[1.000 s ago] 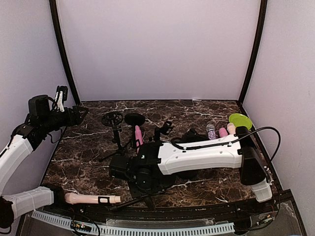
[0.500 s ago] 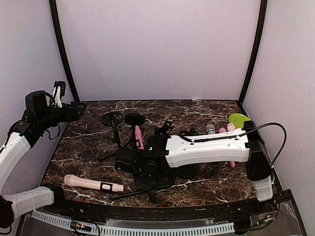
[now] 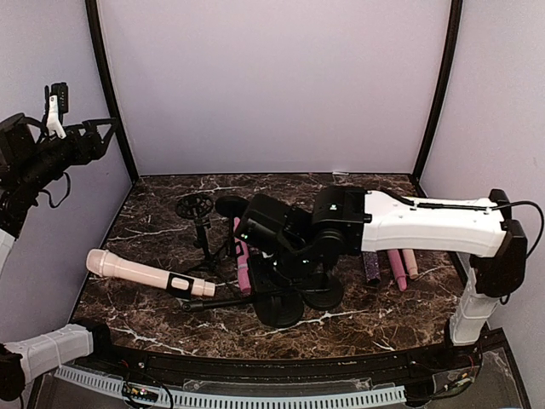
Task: Remove the microphone from the stand
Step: Pass from the right arm to the left
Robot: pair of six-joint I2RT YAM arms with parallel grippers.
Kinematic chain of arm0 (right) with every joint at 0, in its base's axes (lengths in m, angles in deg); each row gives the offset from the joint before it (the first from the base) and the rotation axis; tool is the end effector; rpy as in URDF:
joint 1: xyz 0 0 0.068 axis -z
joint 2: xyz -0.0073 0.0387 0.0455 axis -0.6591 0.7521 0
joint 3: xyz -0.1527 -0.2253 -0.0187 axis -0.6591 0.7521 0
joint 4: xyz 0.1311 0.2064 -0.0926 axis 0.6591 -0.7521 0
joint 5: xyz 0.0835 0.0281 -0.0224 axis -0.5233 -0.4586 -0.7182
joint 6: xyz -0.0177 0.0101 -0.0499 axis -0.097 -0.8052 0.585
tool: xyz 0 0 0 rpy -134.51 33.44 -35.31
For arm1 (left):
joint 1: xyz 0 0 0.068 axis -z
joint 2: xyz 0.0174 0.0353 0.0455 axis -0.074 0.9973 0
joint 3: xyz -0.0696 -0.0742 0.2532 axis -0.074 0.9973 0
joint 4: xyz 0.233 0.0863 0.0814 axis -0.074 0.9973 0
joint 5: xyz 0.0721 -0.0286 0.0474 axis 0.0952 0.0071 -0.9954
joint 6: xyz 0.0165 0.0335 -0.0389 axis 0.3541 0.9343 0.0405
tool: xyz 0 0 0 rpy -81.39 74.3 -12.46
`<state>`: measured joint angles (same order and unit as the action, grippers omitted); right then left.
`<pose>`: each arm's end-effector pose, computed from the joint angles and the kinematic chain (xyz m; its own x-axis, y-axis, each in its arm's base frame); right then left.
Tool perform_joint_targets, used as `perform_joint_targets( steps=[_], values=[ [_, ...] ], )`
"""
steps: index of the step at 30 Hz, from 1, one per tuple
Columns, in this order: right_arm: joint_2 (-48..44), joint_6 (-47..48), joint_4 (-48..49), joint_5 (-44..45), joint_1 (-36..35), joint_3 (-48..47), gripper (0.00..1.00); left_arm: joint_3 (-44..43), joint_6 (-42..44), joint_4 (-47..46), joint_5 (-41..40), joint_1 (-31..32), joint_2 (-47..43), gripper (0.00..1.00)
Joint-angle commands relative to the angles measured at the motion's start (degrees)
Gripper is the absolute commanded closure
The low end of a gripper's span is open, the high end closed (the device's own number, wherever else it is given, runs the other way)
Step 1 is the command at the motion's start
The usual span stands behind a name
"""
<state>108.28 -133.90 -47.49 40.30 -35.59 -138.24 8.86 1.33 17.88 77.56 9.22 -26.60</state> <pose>0.0926 0.3751 0.3102 -0.9187 -0.1955 -0.3432 -0.3178 0.8819 0.3482 0.1492 -0.0208 0.4667 0.0430 -0.1609 -0.9860 0.3129 0.9394 -0.1397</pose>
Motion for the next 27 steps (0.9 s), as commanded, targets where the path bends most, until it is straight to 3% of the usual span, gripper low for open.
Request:
perform_joint_targets(
  steps=[1, 7, 14, 18, 22, 24, 27],
  values=[
    [-6.77, 4.45, 8.48, -1.01, 2.18, 0.52, 1.0, -4.47, 1.1, 3.77, -3.33, -0.44, 0.04, 0.12],
    [-12.71, 8.76, 11.02, -1.78, 6.77, 2.18, 1.0, -4.07, 2.28, 4.36, -5.99, -0.49, 2.71, 0.11],
    [-16.84, 12.71, 22.02, -8.98, 12.83, 2.14, 1.0, 3.26, 2.07, -1.39, -10.43, -0.49, 2.4, 0.11],
    [-16.51, 14.56, 24.21, -9.25, 16.06, -0.68, 1.0, 8.65, 1.09, -4.78, -7.48, -0.45, 2.23, 0.13],
    [-17.64, 14.61, 29.94, -9.24, 19.87, 0.61, 1.0, 13.77, -1.35, -10.52, 1.27, -0.31, 1.79, 0.17],
    [-18.35, 13.84, 34.27, -9.47, 21.67, 2.7, 1.0, 15.47, -2.66, -13.86, 6.4, 0.79, 2.22, 0.21],
    [-18.81, 12.32, 40.99, -10.07, 23.78, 5.99, 1.0, 15.54, 0.52, -16.41, 3.13, 10.35, 3.58, 0.23]
  ],
)
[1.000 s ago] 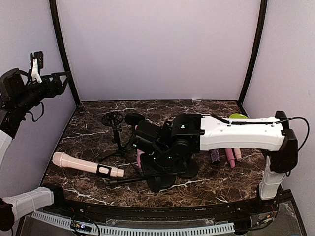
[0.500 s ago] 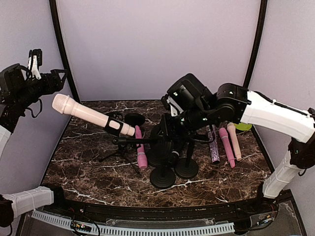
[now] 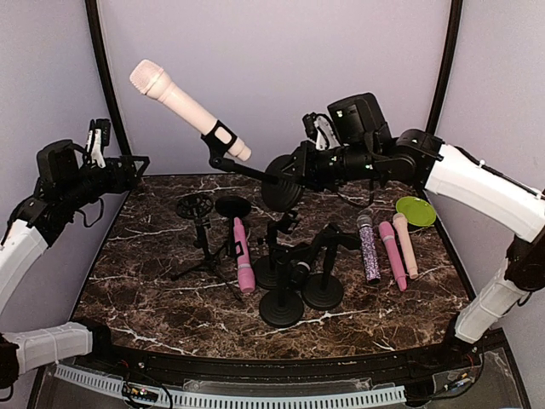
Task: Remove the microphone from the stand
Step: Pass from the right arm to the left
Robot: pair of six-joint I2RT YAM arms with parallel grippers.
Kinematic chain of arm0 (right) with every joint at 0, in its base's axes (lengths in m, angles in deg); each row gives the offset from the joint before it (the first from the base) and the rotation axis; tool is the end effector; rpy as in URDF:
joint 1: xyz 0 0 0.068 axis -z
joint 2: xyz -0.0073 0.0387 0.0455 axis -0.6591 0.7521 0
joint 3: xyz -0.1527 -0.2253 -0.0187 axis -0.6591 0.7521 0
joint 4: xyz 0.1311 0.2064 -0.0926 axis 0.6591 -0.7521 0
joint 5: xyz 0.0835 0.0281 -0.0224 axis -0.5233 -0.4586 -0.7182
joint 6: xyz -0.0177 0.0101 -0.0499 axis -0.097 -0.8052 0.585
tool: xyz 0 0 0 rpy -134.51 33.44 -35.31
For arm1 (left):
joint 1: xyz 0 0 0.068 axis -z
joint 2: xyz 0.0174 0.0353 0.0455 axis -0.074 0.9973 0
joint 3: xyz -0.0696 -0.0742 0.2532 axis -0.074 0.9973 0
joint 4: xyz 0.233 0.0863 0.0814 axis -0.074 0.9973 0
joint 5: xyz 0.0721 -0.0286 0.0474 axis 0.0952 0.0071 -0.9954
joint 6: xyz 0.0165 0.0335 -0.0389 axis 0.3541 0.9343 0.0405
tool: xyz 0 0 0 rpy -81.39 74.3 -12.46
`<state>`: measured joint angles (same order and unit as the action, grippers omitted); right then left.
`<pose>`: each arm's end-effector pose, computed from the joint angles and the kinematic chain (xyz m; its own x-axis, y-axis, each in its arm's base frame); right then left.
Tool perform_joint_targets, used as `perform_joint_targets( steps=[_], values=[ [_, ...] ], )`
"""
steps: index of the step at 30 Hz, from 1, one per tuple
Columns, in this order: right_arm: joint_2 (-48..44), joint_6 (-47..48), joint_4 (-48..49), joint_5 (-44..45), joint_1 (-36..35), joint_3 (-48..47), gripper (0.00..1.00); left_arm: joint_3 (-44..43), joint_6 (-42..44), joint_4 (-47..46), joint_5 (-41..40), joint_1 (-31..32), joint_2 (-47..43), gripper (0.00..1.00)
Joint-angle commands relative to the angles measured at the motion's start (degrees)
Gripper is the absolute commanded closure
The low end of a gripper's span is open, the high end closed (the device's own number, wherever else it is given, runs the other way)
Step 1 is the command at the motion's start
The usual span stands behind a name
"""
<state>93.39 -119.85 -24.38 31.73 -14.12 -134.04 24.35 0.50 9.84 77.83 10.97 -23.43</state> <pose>0.1997 0.2901 0.4089 -0.7756 0.1204 -0.6197 -0.4011 0.6640 0.6310 0.1965 -0.0312 0.3836 -0.1487 -0.1540 -0.9768 0.3142 0.9292 -0.1943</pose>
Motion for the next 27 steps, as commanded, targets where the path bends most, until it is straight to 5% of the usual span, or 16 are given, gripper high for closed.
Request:
perform_joint_targets(
  steps=[1, 9, 17, 27],
  values=[
    [-3.99, -2.17, 19.99, -1.58, 2.64, 2.48, 1.0, -0.29, 3.07, -8.67, 1.69, 11.09, 1.56, 0.23],
    [-3.88, -3.75, 29.8, 0.04, 4.2, 5.57, 1.0, 0.17, 2.87, -22.01, 9.76, 25.12, 3.66, 0.23],
    [-3.16, -4.27, 32.12, -2.58, 4.2, 6.42, 1.0, -4.75, -2.64, -29.37, 22.16, 30.92, 10.13, 0.23],
    [-2.87, -5.16, 34.68, -4.59, 4.19, 7.84, 1.0, -8.39, -2.19, -29.13, 10.0, 33.39, 16.57, 0.21]
  ],
)
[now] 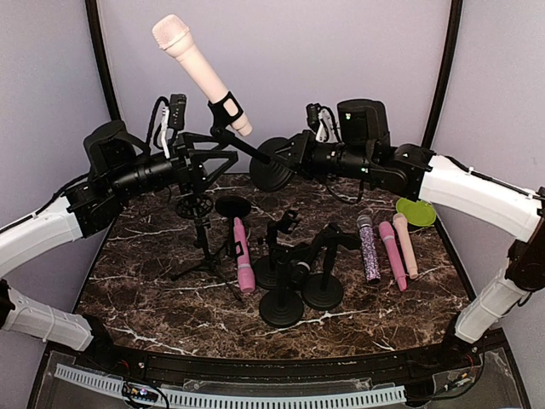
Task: Remove the microphone from the stand
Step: Pass from the right arm to the left
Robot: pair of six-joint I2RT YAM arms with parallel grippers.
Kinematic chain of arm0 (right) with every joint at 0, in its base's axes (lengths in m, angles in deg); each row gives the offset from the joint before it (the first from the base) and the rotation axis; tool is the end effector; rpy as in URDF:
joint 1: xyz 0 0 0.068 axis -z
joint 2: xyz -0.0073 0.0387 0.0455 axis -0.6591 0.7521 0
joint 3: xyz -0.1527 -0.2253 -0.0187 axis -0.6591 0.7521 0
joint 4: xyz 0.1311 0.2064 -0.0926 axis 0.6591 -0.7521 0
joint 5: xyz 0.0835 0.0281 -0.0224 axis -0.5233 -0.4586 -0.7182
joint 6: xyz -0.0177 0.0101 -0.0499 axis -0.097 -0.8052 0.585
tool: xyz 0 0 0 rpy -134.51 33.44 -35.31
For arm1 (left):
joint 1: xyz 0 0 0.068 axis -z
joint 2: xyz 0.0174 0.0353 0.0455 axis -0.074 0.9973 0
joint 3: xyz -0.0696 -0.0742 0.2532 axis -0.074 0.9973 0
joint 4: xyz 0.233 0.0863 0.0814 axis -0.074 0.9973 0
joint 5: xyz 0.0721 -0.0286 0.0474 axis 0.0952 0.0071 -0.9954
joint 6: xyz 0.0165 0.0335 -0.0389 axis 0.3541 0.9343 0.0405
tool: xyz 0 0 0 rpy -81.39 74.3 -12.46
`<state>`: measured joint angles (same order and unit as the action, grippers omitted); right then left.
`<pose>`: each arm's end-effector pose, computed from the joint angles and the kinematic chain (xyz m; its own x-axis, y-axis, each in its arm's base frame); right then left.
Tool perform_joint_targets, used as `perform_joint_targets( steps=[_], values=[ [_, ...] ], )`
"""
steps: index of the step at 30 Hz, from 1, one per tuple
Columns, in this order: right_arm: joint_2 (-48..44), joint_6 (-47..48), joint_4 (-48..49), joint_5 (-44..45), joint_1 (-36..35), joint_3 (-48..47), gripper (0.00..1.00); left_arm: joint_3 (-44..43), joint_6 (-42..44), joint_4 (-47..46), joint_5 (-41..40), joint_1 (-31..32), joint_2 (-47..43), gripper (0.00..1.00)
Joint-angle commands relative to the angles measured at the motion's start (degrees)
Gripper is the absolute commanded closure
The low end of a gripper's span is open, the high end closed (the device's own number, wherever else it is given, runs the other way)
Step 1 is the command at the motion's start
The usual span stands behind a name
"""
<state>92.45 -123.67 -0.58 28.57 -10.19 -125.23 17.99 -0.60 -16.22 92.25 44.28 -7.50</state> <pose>0.2269 0.2887 0.4040 -0.7049 0.3192 -0.6334 -0.4467 0.4939 0.7460 0.1930 -0.1835 0.4118 -0.0315 -0.1982 -0.9797 0.9279 0.3586 -0.1024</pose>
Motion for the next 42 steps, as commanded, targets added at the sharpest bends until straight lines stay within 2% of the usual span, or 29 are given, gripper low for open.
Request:
perform_joint_targets(
  steps=[1, 6, 12, 21, 27, 31, 36, 40, 42],
  values=[
    [-1.84, -1.33, 10.93, -1.32, 0.26, -0.95, 1.0, -2.03, -1.6, -4.17, -4.99, 0.12, 0.97, 0.21],
    [-1.26, -1.5, 11.06, -1.56, 0.27, -1.0, 1.0, -2.01, -3.22, -7.9, -5.41, 0.12, 2.76, 0.22],
    [-1.05, -1.03, 10.52, -0.28, 0.27, -1.04, 1.0, -1.51, -4.25, -9.53, -6.29, 0.09, 2.42, 0.35],
    [-0.77, -0.19, 9.61, 1.47, 0.27, -1.55, 1.0, -1.54, -4.17, -9.64, -7.14, 0.21, 1.17, 0.35],
    [-0.36, 0.07, 7.78, 2.22, 0.27, -1.89, 1.0, -2.36, -4.3, -9.16, -7.0, 0.22, 1.32, 0.49],
    [0.04, 0.77, 6.29, 2.82, 0.26, -2.79, 1.0, -3.06, -4.23, -8.46, -7.07, 0.2, 1.99, 0.54],
    [-0.03, 1.14, 5.82, 3.17, 0.27, -2.75, 1.0, -3.72, -4.87, -8.88, -6.97, 0.22, 2.84, 0.55],
    [-0.45, 1.14, 5.93, 3.29, 0.27, -2.49, 1.0, -4.01, -4.97, -8.69, -6.59, 0.21, 3.31, 0.68],
    [-0.71, 1.14, 6.27, 3.43, 0.27, -2.24, 1.0, -4.02, -5.12, -8.14, -6.46, 0.21, 3.25, 0.67]
  ],
)
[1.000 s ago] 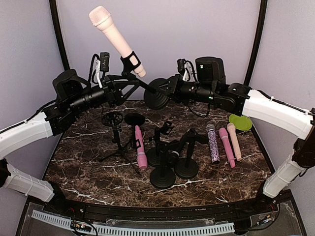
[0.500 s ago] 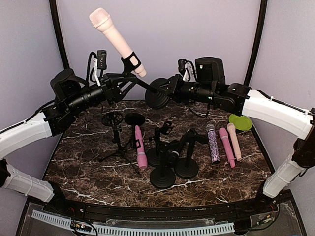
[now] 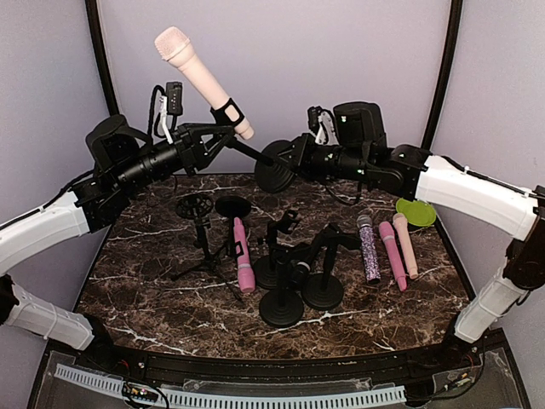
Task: Remove the microphone from the stand
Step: Pass from the right arm to the left
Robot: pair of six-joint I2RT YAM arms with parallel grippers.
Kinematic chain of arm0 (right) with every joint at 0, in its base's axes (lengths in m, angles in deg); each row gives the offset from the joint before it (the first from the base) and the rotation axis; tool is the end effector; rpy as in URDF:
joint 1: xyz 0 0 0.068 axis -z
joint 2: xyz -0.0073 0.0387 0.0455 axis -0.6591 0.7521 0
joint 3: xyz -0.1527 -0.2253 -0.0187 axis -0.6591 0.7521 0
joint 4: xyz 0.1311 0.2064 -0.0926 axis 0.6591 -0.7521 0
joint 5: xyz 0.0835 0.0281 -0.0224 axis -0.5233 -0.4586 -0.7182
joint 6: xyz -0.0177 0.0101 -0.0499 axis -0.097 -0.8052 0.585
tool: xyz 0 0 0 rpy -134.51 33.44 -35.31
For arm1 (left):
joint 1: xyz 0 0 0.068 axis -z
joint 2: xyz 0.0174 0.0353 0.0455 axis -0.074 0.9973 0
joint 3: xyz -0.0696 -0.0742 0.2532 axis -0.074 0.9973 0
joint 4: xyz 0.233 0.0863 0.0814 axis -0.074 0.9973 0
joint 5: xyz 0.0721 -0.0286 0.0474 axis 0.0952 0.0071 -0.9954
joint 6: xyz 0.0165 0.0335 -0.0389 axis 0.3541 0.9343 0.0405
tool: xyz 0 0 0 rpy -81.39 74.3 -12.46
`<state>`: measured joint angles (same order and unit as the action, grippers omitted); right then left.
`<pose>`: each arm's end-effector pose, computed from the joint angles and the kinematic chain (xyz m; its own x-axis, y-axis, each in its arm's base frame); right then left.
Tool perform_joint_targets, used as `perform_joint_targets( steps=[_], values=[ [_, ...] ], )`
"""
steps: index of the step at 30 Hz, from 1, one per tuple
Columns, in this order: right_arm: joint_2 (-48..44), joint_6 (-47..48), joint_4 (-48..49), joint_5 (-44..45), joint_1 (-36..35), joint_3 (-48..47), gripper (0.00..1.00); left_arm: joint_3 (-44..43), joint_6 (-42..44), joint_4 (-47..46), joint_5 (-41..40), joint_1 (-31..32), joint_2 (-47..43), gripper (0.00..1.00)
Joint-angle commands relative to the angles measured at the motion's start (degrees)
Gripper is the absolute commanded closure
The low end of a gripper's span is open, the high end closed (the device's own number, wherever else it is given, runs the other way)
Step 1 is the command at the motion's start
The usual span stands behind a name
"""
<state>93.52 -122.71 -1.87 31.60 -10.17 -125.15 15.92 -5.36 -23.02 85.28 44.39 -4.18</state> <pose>0.2315 0.2912 0.3946 -0.6921 0.3206 -0.6468 -0.4187 0.5517 0.7214 0.2059 -0.1899 0.4226 -0.0239 -0.3164 -0.9483 0.8867 0.4313 -0.1662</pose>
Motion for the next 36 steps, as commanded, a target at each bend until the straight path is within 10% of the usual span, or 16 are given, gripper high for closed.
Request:
perform_joint_targets(
  steps=[1, 12, 27, 36],
  values=[
    [-1.9, 0.18, 7.89, 0.42, 0.24, -2.15, 1.0, -1.88, -0.45, -0.9, 0.69, 0.04, -0.12, 0.65],
    [-2.02, 0.04, 8.53, 0.09, 0.24, -2.0, 1.0, -1.16, -0.41, 3.22, -0.07, 0.06, -0.46, 0.45],
    [-2.03, 1.93, 11.1, -1.94, 0.24, -0.16, 1.0, -1.11, 0.19, 2.72, -1.01, 0.1, -1.1, 0.96],
    [-7.59, 8.12, 11.46, 0.05, 0.24, 3.64, 0.42, -6.07, 4.54, 12.57, -2.07, 0.07, -5.6, 1.0]
  ],
)
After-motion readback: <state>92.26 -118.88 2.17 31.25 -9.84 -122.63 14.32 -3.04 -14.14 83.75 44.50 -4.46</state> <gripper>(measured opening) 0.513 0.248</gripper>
